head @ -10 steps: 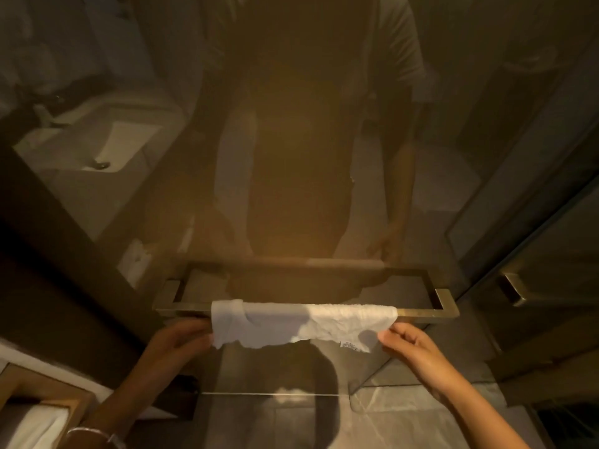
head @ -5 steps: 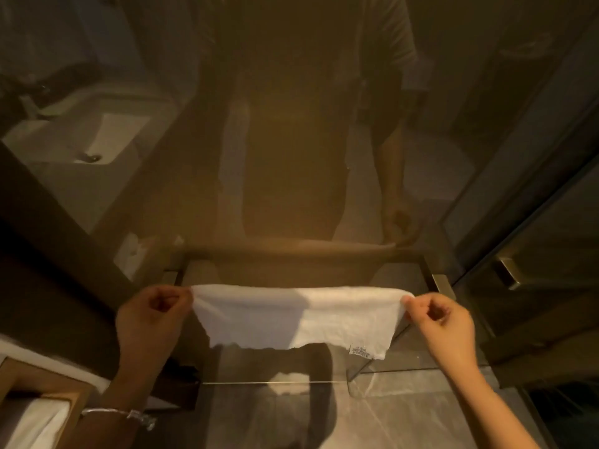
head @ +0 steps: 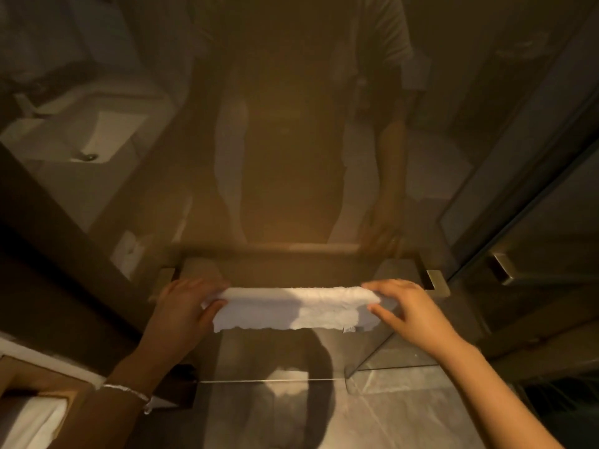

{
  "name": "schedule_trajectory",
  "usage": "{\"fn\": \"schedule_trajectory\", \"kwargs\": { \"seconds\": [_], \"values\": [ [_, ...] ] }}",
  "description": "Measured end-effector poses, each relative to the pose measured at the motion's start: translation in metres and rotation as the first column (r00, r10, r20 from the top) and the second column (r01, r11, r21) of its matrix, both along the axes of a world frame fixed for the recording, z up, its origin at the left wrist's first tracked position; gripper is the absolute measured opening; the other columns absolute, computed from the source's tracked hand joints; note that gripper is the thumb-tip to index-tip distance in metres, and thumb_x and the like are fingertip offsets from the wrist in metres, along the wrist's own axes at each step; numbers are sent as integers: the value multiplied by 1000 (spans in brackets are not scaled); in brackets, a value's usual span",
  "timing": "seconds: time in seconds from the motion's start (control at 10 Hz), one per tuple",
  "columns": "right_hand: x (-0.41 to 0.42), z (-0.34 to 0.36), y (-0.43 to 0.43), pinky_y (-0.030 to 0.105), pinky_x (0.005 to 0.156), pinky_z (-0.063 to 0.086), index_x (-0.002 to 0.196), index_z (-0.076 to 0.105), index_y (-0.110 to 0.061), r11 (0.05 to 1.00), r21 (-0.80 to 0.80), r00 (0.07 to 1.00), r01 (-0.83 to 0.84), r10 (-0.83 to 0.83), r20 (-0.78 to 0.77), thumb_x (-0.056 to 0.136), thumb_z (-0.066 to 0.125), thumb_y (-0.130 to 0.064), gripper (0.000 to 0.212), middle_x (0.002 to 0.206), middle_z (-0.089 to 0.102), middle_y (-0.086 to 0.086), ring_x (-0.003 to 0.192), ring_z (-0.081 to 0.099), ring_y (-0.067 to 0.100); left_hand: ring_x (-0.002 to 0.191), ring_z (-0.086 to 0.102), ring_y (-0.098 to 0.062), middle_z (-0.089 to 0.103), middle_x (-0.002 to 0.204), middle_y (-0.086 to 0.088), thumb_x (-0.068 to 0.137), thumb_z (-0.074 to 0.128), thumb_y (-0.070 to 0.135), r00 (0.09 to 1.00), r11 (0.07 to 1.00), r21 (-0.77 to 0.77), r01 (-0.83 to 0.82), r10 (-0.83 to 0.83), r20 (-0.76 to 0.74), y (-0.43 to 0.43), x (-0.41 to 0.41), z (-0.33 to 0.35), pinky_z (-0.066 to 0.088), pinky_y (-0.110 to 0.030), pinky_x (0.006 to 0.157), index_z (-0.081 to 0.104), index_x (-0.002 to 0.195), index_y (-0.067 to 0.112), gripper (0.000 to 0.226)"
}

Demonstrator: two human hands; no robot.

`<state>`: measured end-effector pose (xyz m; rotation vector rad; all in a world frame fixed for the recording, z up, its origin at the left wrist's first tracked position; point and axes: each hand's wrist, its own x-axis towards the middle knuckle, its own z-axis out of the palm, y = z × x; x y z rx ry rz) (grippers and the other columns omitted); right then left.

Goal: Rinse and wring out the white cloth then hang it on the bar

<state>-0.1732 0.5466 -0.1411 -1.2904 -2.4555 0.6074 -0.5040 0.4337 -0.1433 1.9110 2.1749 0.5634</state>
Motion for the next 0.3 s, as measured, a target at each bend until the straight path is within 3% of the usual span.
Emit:
{"fn": "schedule_trajectory", "kwargs": {
  "seconds": [0.1,0.2,0.3],
  "values": [
    [-5,-5,-1,31,87,41,107,64,-25,998,45,999,49,-48,-22,86,59,-25,21,105,70,-2,99,61,17,88,68,-31,75,97,-13,79,47,41,1000,1000,3,15,-15,-8,0,2,-1,51,-51,85,72,100,7,48],
    [-6,-7,-4,31,90,41,109,62,-23,998,52,999,47,-48,4,85,60,-24,24,107,68,-1,101,59,17,94,67,-33,73,102,-14,78,37,44,1000,998,56,22,-21,-20,-4,5,0,49,-52,88,71,103,6,57],
    [-7,-4,-9,26,87,42,105,62,-21,993,98,993,67,-57,-103,83,62,-22,22,106,63,-2,101,53,12,103,61,-32,69,107,-16,82,38,56,998,988,151,-41,35,43,-7,13,3,46,-43,91,67,104,2,65]
  ]
}}
